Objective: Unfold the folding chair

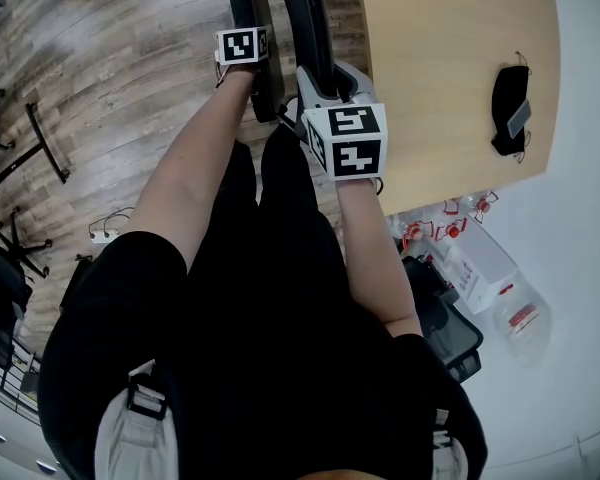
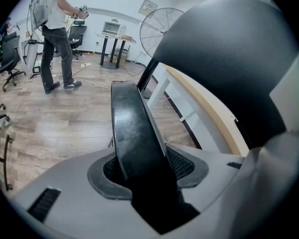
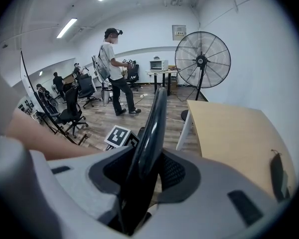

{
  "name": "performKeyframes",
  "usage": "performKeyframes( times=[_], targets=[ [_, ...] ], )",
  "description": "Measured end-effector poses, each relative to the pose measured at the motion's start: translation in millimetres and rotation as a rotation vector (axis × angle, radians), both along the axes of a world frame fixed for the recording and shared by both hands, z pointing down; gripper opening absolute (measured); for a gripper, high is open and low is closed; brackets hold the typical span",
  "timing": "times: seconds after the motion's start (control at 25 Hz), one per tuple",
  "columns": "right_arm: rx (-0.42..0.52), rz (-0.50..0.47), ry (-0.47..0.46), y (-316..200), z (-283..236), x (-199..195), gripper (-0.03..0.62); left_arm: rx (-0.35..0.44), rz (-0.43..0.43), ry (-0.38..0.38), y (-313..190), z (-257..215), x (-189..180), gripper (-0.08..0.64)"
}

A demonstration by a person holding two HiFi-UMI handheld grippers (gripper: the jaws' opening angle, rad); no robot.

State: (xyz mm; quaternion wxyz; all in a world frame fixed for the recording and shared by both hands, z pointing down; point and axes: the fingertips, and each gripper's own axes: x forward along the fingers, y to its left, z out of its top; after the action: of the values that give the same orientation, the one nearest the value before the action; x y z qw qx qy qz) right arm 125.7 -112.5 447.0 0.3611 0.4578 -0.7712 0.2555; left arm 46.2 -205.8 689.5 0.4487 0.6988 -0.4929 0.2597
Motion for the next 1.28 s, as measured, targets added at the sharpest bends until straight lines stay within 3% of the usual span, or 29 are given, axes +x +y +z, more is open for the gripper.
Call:
performKeyframes(
  times=[0.12, 0.24, 0.48, 1.28],
  targets=[
    [0.000, -0.006, -0.004, 1, 0, -8, 0.137, -0.006, 0.001, 0.020, 4, 2, -7, 0.204],
    [0.007, -0.010, -0.008, 3, 1, -13, 0.138, -0.074, 0.017, 0.027, 19, 13, -10, 0.204],
    [0.007, -0.008, 0.005, 6, 4, -20, 0.139, 0.019, 0.006, 0.095, 8, 8, -33, 0.206],
    [-0.027, 0.014, 0.029, 6, 32, -18, 0.141, 0.008, -0.025, 0.267, 31, 59, -137, 0.219]
  ],
)
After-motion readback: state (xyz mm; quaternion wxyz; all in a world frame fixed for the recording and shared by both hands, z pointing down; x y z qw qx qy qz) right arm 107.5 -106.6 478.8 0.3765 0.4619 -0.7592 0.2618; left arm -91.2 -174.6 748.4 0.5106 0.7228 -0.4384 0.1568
